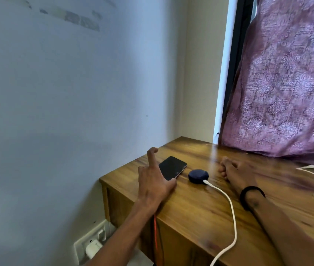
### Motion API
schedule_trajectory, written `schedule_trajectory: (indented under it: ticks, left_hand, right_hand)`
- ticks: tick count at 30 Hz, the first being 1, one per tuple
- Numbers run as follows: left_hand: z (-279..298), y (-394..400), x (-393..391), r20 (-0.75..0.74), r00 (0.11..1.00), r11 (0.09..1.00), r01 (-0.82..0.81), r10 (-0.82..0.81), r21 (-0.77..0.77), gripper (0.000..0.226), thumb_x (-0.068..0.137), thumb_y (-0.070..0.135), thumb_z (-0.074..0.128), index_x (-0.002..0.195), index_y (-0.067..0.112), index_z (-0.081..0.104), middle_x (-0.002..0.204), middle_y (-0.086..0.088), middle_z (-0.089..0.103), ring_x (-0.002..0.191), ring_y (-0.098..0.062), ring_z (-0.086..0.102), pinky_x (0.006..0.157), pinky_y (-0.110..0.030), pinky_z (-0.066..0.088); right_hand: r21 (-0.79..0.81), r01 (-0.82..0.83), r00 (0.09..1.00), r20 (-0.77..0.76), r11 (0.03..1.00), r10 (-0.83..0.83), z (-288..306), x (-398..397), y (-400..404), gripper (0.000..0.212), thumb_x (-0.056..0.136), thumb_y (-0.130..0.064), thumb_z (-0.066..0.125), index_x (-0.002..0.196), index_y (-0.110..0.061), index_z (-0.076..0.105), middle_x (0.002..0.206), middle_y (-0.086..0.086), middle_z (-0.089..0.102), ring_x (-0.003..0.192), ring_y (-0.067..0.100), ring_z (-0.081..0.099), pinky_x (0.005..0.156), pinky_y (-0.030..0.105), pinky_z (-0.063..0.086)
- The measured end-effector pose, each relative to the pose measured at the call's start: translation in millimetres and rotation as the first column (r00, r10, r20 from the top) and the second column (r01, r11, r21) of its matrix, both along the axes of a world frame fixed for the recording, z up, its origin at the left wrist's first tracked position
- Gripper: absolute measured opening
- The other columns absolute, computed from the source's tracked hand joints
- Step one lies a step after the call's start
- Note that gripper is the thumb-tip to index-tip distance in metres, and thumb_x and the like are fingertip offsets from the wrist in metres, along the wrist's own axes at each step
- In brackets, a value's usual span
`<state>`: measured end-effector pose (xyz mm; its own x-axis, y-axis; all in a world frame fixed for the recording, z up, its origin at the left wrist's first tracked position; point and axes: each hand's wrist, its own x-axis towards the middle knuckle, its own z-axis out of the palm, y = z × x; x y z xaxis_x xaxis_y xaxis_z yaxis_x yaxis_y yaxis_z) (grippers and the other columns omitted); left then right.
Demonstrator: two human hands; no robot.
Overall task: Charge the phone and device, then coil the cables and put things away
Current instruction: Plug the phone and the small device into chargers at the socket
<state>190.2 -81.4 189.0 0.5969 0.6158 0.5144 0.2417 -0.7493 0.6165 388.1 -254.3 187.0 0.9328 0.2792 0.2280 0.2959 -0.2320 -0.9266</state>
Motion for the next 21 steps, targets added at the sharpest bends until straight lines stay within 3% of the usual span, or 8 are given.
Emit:
schedule_trajectory:
  ticks: [4, 8, 12, 16, 19, 21]
  left_hand:
    - [0.3, -6.7, -1.1, 0.123, 0.992, 0.995, 0.021, -0.032, 0.096, 0.100, 0.069, 0.034, 0.090, 0.140, 0.039, 0.019, 0.120, 0.002, 0.059, 0.114, -0.014, 0.048, 0.085, -0.016, 0.043]
    - [2.8, -13.0, -8.2, 0.329, 0.940, 0.985, 0.040, -0.093, 0.166, 0.084, 0.071, 0.035, 0.089, 0.132, 0.037, 0.031, 0.121, 0.016, 0.049, 0.114, -0.008, 0.045, 0.077, -0.010, 0.046]
    - [0.9, -13.9, -11.9, 0.454, 0.878, 0.982, 0.079, -0.151, 0.174, 0.084, 0.070, 0.034, 0.092, 0.131, 0.037, 0.034, 0.123, 0.014, 0.043, 0.114, -0.011, 0.051, 0.075, -0.020, 0.061]
    - [-1.1, -13.6, -10.3, 0.430, 0.881, 0.973, 0.123, -0.198, 0.196, 0.091, 0.069, 0.035, 0.093, 0.134, 0.042, 0.029, 0.129, 0.011, 0.041, 0.118, -0.014, 0.051, 0.078, -0.014, 0.059]
    - [-1.6, -15.3, -9.3, 0.398, 0.892, 0.965, 0.135, -0.217, 0.223, 0.092, 0.069, 0.038, 0.092, 0.137, 0.037, 0.030, 0.130, 0.012, 0.040, 0.118, -0.012, 0.050, 0.081, -0.007, 0.054]
    - [-2.2, -15.3, -8.6, 0.387, 0.894, 0.961, 0.139, -0.226, 0.241, 0.092, 0.069, 0.039, 0.092, 0.138, 0.035, 0.030, 0.130, 0.012, 0.039, 0.117, -0.013, 0.050, 0.081, -0.010, 0.056]
  right_hand:
    - [0.066, 0.005, 1.000, -0.023, 0.998, -0.004, -2.0, 2.2, -0.8, 0.039, 0.107, -0.039, 0.051, 0.114, -0.009, 0.075, 0.086, 0.004, 0.076, 0.072, 0.012, 0.065, 0.074, 0.030, 0.053]
    - [0.111, 0.004, 1.000, -0.007, 0.994, -0.003, -2.7, -1.2, 0.6, 0.039, 0.107, -0.040, 0.052, 0.110, -0.010, 0.076, 0.085, 0.003, 0.077, 0.071, 0.013, 0.065, 0.072, 0.030, 0.050]
    - [0.109, -0.037, 0.993, 0.112, 0.993, 0.024, 8.3, -17.4, -1.7, 0.033, 0.106, -0.040, 0.054, 0.098, -0.017, 0.077, 0.089, -0.003, 0.078, 0.081, 0.013, 0.071, 0.068, 0.024, 0.048]
    - [0.128, -0.125, 0.954, 0.288, 0.984, 0.084, 25.0, -40.2, 2.8, 0.020, 0.105, -0.032, 0.060, 0.096, -0.024, 0.076, 0.083, -0.014, 0.075, 0.079, -0.009, 0.068, 0.067, 0.007, 0.046]
    - [0.141, -0.196, 0.935, 0.326, 0.971, 0.141, 26.0, -50.1, 12.2, 0.016, 0.104, -0.032, 0.060, 0.111, -0.028, 0.074, 0.094, -0.013, 0.078, 0.085, -0.004, 0.072, 0.077, 0.017, 0.056]
    - [0.176, -0.213, 0.941, 0.303, 0.961, 0.153, 23.4, -50.7, 15.7, 0.017, 0.104, -0.031, 0.060, 0.112, -0.025, 0.075, 0.095, -0.013, 0.080, 0.087, 0.003, 0.075, 0.077, 0.023, 0.060]
